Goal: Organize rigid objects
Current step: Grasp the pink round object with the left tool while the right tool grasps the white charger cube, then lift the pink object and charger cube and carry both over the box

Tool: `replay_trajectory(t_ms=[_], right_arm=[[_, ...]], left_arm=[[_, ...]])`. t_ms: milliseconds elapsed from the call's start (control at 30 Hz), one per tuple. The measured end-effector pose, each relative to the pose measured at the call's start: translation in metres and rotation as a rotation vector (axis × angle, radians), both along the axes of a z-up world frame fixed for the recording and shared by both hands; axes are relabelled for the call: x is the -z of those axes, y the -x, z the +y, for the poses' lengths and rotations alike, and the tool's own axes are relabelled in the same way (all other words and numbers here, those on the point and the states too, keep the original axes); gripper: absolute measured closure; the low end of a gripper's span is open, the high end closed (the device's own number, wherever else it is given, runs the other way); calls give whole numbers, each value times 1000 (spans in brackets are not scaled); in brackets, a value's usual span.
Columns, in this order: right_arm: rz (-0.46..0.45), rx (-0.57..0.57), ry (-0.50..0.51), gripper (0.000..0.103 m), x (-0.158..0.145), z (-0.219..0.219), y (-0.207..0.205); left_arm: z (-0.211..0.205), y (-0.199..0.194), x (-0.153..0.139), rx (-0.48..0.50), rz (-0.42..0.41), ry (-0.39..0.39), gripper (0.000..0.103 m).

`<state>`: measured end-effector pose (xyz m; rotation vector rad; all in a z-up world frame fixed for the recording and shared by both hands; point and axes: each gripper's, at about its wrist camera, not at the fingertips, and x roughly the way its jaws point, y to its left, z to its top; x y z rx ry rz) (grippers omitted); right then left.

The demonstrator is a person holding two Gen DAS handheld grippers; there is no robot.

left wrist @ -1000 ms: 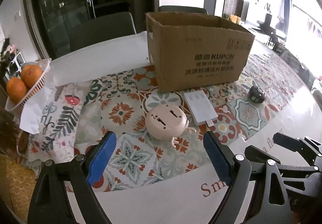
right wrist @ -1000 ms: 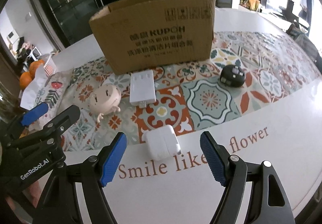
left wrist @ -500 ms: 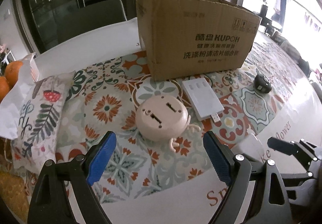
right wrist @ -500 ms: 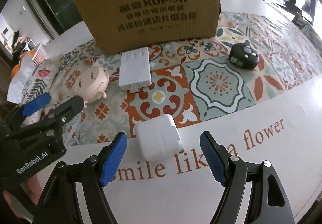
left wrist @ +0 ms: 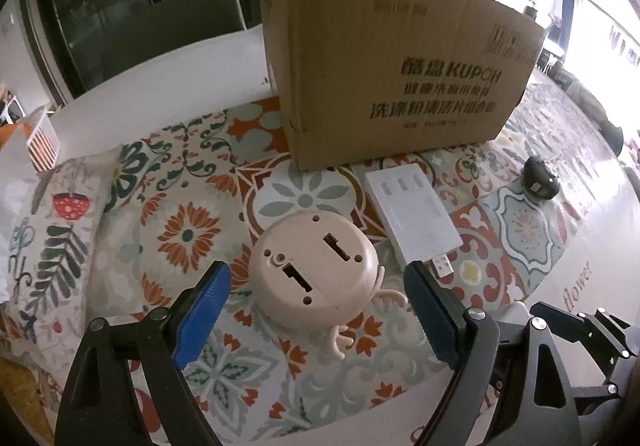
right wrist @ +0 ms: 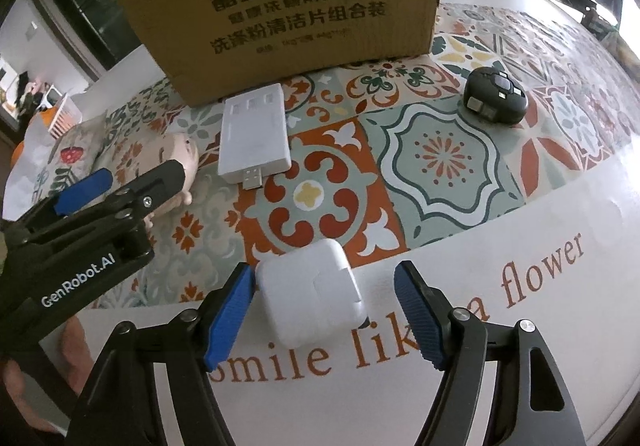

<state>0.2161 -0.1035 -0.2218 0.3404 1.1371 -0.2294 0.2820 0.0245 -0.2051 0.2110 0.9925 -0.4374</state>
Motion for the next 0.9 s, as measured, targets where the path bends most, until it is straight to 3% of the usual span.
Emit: replay_trajectory(t_ms=[167,300,900], right_arm=[[2,-4,6,40,4,4,-4],[-6,-15,14,54,4,7,-8],[-41,-20,45,55,-3,1,-1]], left_arm=[[-1,-5,9,-4,14,-4,15],[0,-10,14,-3,34,4,27],[9,9,4,0,35,32,29]])
